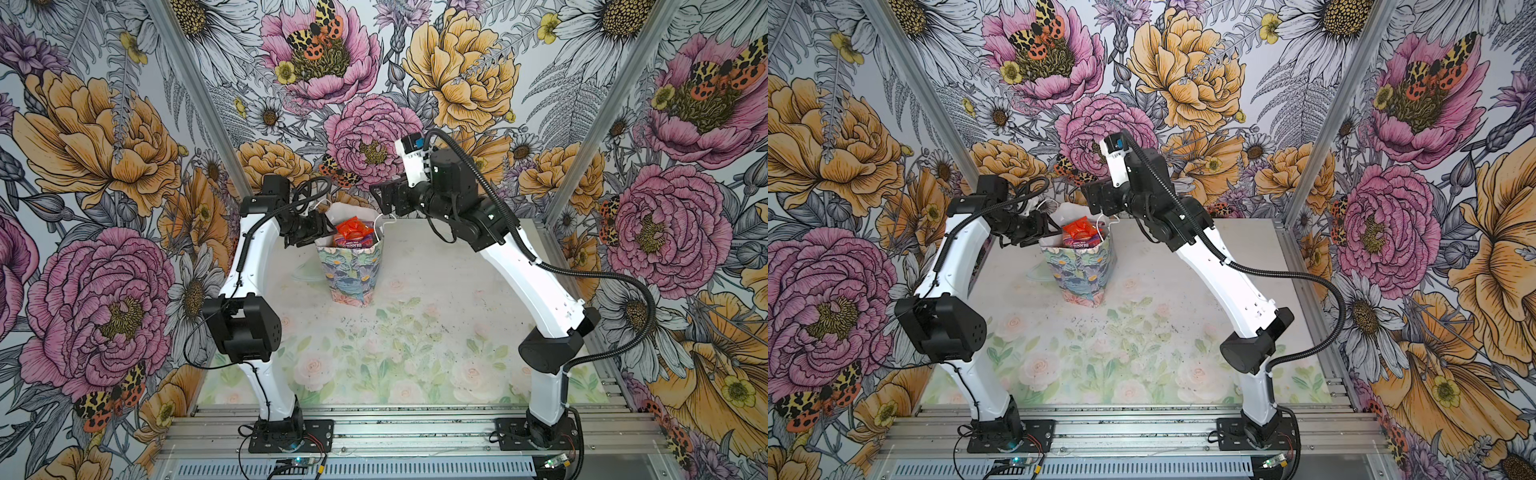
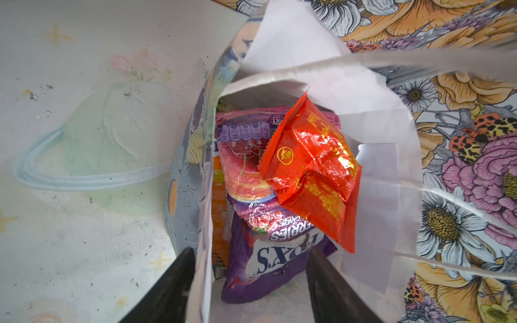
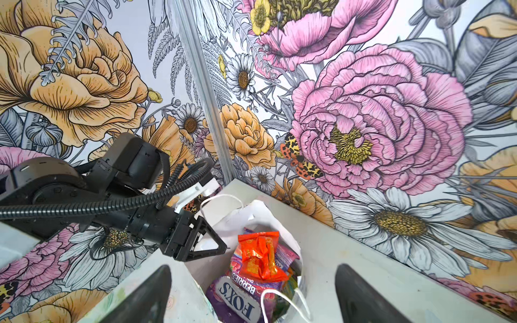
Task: Place the snacks into the paper bag
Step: Place the snack in the paper bag.
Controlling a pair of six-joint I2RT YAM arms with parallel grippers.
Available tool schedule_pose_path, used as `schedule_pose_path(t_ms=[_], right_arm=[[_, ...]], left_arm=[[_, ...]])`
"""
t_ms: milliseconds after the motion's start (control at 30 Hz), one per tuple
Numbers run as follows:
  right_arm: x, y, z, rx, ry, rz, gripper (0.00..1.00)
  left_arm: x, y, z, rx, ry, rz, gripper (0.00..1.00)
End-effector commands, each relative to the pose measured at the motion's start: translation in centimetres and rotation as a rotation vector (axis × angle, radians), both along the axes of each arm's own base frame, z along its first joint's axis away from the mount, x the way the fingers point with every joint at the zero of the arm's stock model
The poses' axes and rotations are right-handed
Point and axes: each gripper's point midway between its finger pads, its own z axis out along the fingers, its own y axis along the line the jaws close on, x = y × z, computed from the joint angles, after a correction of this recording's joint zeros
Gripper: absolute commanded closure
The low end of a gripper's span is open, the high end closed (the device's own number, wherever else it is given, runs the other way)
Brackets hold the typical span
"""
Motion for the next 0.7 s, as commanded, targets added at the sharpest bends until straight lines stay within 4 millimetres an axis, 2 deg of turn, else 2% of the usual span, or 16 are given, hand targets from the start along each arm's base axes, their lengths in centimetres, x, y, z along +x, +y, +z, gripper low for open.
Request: schedule_pose_path(t_ms=[0, 67, 100, 167, 233, 433, 533, 600, 667], right_arm=[[0.3, -1.5, -0.8, -0.056, -0.015, -0.040, 0.03], [0.1, -2.2, -1.0, -0.061, -0.014, -0.042, 0.00], [0.0, -2.6, -1.1, -0.060, -0.016, -0.046, 0.00], [-0.4, -3.8, -1.1, -0.056, -0.024, -0.063, 0.00], [-0.7, -5.2, -1.2, -0.057, -0.040, -0.096, 0.00], [-1.6, -11.3, -3.3, -0.058, -0.027, -0.219, 0.00], [-1.9, -14.5, -6.1, -0.077, 0.016, -0.288, 0.00], [-2.2, -16.6, -9.4, -0.082, 0.074, -0.333, 0.00], [-2.4, -18.9, -12.9, -0.098, 0.136, -0.392, 0.00]], left_arm=[[0.0, 0.4, 2.3, 0.000, -0.070, 0.015, 0.16], [0.0, 0.5, 2.5, 0.008, -0.079, 0.018, 0.03], [0.0, 0.6, 2.6, 0.012, -0.081, 0.022, 0.01], [-0.7, 0.7, 4.6, 0.016, -0.132, 0.023, 0.01], [-1.0, 1.2, 5.4, 0.026, -0.153, 0.035, 0.01], [-2.7, 2.1, 9.1, 0.054, -0.321, 0.084, 0.01], [-3.9, 2.8, 11.1, 0.044, -0.490, 0.142, 0.01], [-5.3, 3.5, 12.4, 0.030, -0.635, 0.196, 0.01], [-7.1, 4.2, 12.5, 0.031, -0.745, 0.251, 0.01]])
